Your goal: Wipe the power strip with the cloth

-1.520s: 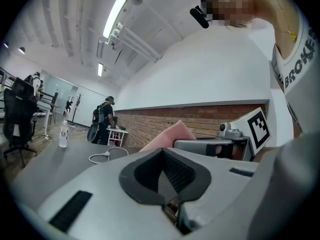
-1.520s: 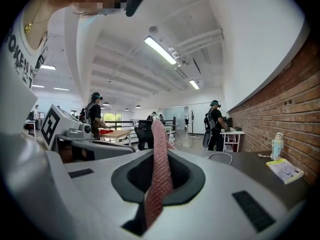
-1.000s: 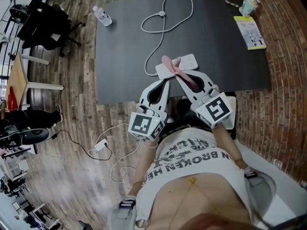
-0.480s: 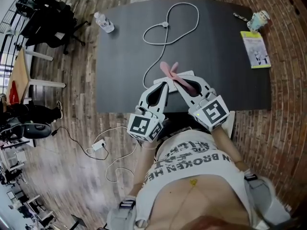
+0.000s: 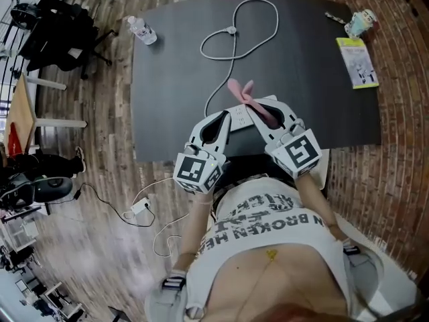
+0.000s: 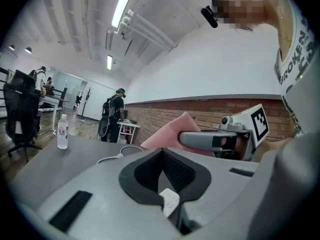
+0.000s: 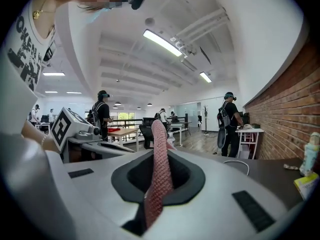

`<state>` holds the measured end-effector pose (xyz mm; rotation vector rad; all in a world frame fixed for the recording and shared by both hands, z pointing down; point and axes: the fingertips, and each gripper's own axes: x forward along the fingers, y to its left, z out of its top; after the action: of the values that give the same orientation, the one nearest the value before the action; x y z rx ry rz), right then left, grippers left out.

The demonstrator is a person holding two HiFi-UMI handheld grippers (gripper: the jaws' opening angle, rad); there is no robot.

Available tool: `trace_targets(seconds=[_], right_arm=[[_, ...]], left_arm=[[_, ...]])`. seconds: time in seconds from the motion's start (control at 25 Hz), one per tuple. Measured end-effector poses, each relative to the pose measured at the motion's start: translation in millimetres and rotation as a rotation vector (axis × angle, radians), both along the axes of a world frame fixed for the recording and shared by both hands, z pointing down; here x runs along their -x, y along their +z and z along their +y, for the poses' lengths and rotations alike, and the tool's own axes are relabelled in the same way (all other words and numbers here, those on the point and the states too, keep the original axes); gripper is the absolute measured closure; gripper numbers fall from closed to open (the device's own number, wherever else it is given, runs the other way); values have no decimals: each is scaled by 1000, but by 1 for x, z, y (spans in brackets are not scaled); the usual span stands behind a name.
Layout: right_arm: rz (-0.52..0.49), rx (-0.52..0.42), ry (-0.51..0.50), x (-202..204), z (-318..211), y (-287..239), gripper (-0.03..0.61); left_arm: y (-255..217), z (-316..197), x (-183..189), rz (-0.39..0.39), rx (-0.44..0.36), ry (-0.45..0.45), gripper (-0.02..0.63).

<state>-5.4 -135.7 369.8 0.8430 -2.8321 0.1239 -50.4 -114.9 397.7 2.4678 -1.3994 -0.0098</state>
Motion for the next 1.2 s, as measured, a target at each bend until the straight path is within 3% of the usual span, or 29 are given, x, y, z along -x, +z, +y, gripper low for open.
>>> trace_targets(seconds=[0.24,0.52,0.8,1.2], right_arm=[[41,-10,84,9,-5,28,561],[62,33,124,11,-6,54,561],[139,109,70,19,-12,94,561],[330,131,-46,37,-16,152,561]], left_arm=[[38,3,26,-8,38,55,609],[95,15,32,-19,166,118,579],[151,21,21,-129,296,192,477],[228,25,11,-361,450,249,363]])
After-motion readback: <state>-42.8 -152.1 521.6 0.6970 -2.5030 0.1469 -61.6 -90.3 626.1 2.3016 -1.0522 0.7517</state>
